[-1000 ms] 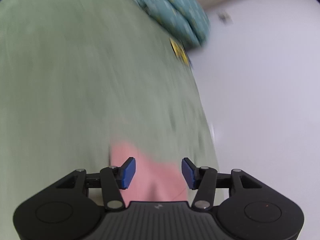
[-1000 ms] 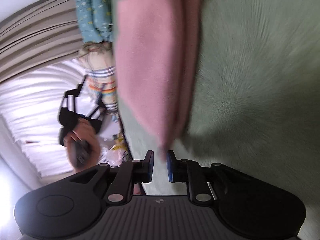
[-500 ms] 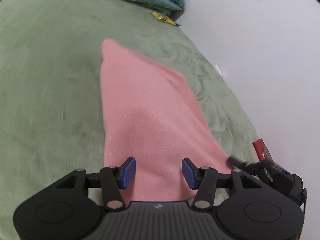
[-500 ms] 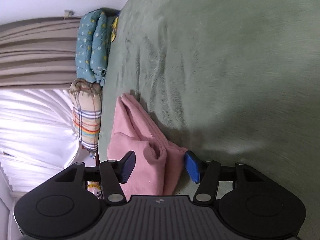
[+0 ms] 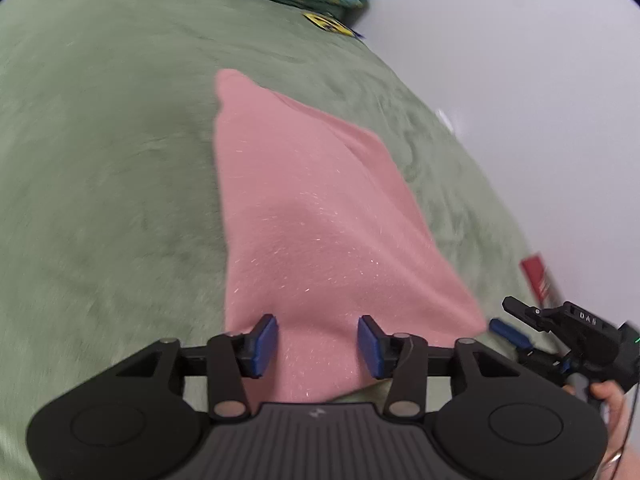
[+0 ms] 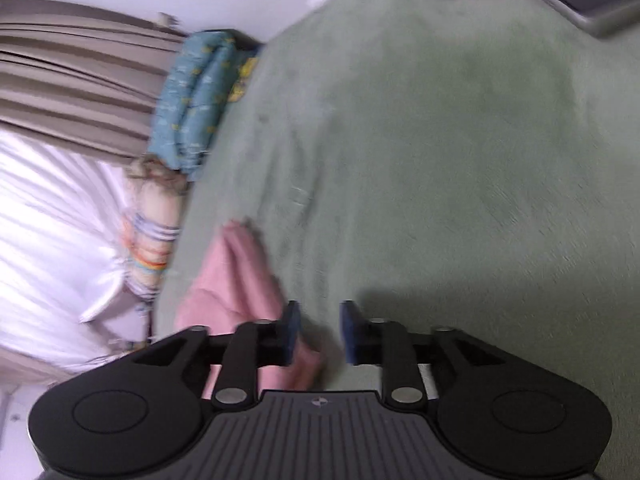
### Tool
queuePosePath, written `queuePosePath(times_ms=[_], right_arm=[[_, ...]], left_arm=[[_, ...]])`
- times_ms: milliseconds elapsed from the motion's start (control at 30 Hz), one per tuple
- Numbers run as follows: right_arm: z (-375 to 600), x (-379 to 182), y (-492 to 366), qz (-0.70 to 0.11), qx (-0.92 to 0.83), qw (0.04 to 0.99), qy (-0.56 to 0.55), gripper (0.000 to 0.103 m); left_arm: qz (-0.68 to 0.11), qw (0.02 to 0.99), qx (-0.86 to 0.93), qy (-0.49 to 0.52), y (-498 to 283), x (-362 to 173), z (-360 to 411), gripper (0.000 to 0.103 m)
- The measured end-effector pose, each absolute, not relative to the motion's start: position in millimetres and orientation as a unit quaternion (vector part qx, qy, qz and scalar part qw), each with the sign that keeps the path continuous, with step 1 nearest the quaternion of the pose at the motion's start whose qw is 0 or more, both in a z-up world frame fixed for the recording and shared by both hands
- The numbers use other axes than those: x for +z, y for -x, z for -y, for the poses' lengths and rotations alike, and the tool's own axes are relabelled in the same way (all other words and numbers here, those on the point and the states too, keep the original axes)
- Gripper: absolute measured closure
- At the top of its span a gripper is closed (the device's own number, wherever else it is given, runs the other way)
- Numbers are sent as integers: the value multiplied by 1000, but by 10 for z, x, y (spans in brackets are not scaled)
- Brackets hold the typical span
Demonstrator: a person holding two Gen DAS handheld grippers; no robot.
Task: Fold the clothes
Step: 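Lower the pink bundle flat onto the bed and open both tools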
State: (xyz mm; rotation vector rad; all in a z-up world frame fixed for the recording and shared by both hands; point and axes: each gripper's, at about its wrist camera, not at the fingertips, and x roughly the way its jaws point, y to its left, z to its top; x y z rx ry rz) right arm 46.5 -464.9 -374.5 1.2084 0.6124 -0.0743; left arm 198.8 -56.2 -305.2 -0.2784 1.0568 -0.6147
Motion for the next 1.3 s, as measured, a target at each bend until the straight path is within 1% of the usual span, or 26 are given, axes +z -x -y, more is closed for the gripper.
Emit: queuePosePath(times_ms=[233, 300, 367, 433, 467, 567, 633, 667, 767, 800, 867, 1000, 1067, 1167, 1233, 1300], right_arm=[[4087, -3499, -842, -314, 98, 793, -513, 66], [3789, -3591, -1060, -341, 118, 782, -508, 66], [3617, -3744, -1147, -365, 113, 772, -508, 66], [3498, -3920, -1151, -377, 95, 767, -510, 85], [3478, -4018, -1099, -371, 82, 770, -513, 103], [3541, -4205, -915, -349, 77, 754, -551, 103], [3547, -4217, -819, -344, 75, 752, -557, 103], [3506, -4146, -792, -352, 67, 762, -540, 103], [3322, -3895, -787, -383, 34, 796, -468, 97], [3272, -3805, -788, -385, 29, 807, -446, 90], [3131, -3601, -787, -393, 16, 836, -383, 80], [2825, -3245, -820, -396, 7, 873, -283, 79], [2772, -3162, -830, -394, 9, 880, -264, 79], [2644, -2998, -872, -389, 8, 895, -218, 79], [2662, -2912, -822, -382, 6, 903, -198, 77], [2641, -2870, -734, -372, 2, 910, -181, 72]], left_arm=[[-468, 808, -306, 185, -1832, -3061, 525, 51], [-468, 799, -320, 203, -1826, -3129, 571, 51], [-472, 799, -323, 185, -1800, -3278, 660, 52], [-467, 810, -321, 154, -1748, -3411, 697, 53], [-461, 812, -323, 156, -1717, -3452, 666, 53], [-465, 808, -317, 172, -1680, -3461, 584, 53], [-463, 814, -317, 148, -1626, -3440, 601, 53], [-464, 818, -316, 122, -1572, -3435, 637, 53], [-465, 827, -300, 92, -1459, -3441, 690, 53], [-464, 831, -294, 89, -1429, -3422, 699, 52], [-468, 833, -281, 89, -1361, -3332, 720, 52], [-442, 850, -280, 67, -1263, -3107, 762, 52], [-422, 863, -274, 56, -1247, -3005, 783, 51], [-391, 883, -259, 34, -1248, -2871, 817, 43], [-378, 893, -243, 12, -1268, -2837, 876, 42], [-372, 900, -227, -4, -1295, -2838, 910, 41]])
